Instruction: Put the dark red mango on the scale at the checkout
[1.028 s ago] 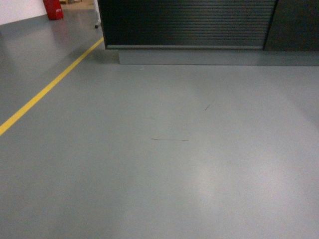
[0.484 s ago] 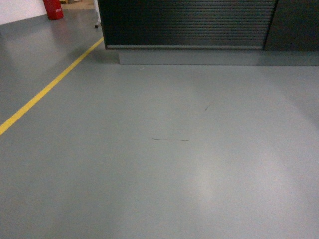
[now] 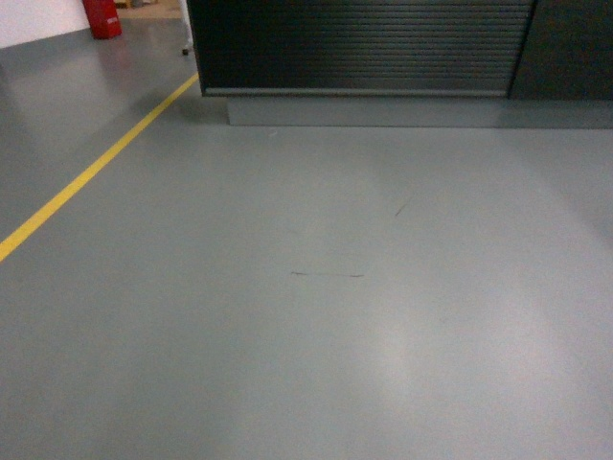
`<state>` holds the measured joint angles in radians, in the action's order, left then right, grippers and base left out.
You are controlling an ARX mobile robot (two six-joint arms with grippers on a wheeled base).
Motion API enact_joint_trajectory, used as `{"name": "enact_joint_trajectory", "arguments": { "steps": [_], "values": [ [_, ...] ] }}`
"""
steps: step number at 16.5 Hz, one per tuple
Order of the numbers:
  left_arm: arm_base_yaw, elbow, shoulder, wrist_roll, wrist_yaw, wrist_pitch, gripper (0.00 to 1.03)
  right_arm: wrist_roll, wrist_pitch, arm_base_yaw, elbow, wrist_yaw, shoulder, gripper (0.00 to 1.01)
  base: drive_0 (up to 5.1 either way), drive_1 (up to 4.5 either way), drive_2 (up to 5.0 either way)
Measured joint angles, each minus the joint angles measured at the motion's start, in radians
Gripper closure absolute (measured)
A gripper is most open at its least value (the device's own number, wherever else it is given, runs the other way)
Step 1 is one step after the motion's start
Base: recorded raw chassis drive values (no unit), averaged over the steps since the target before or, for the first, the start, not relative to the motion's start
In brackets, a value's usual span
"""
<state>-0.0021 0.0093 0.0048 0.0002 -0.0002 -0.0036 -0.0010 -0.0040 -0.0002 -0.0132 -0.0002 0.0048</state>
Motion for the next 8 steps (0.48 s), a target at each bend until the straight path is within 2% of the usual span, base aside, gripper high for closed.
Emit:
{"name": "enact_joint_trajectory", "arguments": {
  "steps": [8],
  "values": [
    [0.0, 0.0, 0.0, 0.0, 0.0, 0.001, 0.05, 0.0, 0.0, 0.0, 0.0, 0.0, 0.0, 0.03, 0.0, 0.0, 0.0]
  ]
}}
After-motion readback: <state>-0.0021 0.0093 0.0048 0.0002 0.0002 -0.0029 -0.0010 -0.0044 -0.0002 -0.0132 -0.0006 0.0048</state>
